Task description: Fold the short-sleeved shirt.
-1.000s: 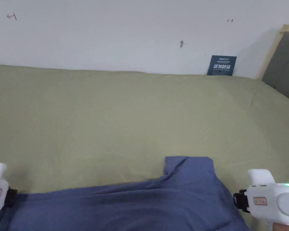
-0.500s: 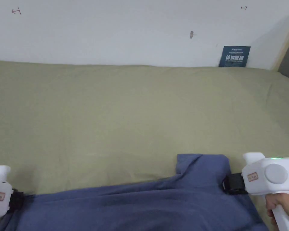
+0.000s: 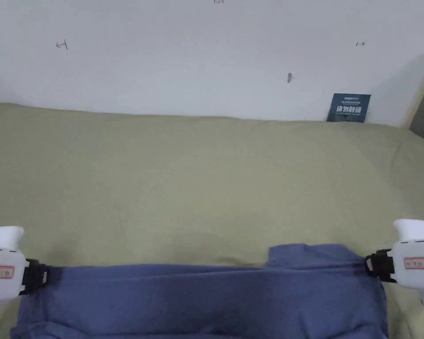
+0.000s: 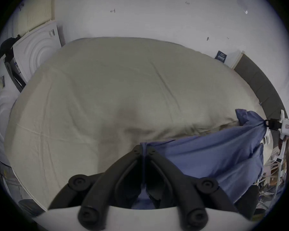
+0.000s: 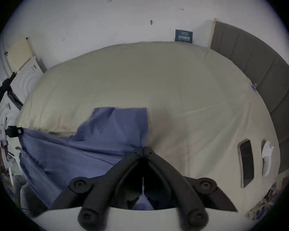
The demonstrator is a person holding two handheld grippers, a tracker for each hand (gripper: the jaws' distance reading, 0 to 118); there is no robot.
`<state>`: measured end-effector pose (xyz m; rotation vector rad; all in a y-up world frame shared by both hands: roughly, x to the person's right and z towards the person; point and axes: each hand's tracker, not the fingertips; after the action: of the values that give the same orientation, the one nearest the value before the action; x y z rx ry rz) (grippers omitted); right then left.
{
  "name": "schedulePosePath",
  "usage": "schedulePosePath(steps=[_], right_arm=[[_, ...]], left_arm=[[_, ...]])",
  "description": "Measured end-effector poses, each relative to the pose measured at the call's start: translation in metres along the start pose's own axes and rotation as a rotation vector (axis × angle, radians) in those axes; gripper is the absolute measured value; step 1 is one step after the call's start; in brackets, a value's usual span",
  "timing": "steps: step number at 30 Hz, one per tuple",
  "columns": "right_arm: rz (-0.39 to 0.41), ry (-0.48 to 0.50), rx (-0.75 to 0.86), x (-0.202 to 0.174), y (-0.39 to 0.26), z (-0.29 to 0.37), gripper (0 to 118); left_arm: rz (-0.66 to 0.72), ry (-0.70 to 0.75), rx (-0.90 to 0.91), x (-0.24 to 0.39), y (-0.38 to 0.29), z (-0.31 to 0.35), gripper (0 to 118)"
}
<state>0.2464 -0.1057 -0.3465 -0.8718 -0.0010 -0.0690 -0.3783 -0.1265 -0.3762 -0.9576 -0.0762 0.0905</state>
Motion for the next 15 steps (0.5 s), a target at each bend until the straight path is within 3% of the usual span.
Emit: schedulePosePath(steps=[3,15], right_arm=[[-0.030,0.028,0.040,-0.003,-0.019,0.035,0],[-0.027,0.048,0.063,-0.008,-0.132,0.118,0]], left_arm=[[-0.007,-0.018,0.023,-0.004,-0.018,0.027,3],[-0.023,-0.072,0.075,-0.020,-0.113,0.097,3]])
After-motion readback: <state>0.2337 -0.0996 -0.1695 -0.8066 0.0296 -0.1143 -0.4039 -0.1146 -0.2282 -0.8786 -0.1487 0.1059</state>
